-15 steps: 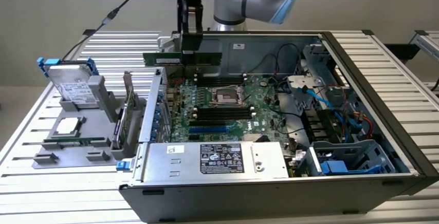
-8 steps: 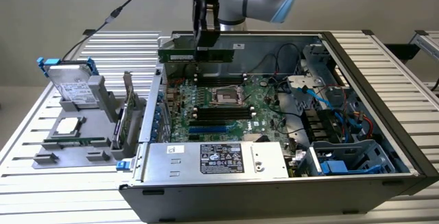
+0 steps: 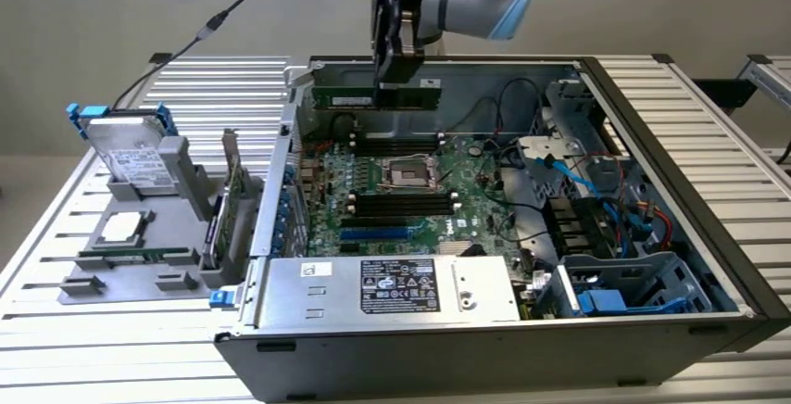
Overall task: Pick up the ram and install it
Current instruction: 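Pick up the ram and move it above insertion slot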
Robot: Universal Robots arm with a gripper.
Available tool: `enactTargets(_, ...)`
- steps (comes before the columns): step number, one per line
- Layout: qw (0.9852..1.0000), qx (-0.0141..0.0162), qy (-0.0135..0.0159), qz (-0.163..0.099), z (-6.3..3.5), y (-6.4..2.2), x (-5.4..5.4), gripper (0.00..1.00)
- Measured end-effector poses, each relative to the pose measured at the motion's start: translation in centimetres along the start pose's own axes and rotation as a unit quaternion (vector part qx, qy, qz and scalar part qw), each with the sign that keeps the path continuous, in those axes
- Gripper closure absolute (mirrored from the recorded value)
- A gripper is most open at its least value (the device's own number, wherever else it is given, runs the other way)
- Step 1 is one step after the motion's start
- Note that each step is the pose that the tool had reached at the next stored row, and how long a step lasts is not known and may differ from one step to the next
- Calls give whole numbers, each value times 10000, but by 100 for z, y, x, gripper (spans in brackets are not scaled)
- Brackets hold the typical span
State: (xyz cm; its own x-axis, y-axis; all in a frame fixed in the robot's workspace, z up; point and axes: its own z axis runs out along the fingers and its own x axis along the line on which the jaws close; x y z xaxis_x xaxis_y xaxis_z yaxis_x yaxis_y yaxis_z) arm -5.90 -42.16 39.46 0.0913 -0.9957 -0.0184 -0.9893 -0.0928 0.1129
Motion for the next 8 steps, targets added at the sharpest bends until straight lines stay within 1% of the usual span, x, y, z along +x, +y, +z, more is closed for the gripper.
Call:
enactTargets(4, 10000, 0, -1, 0, 65, -84, -72, 85)
enactTargets(8, 10000, 0, -15, 18, 130, -158, -83, 85)
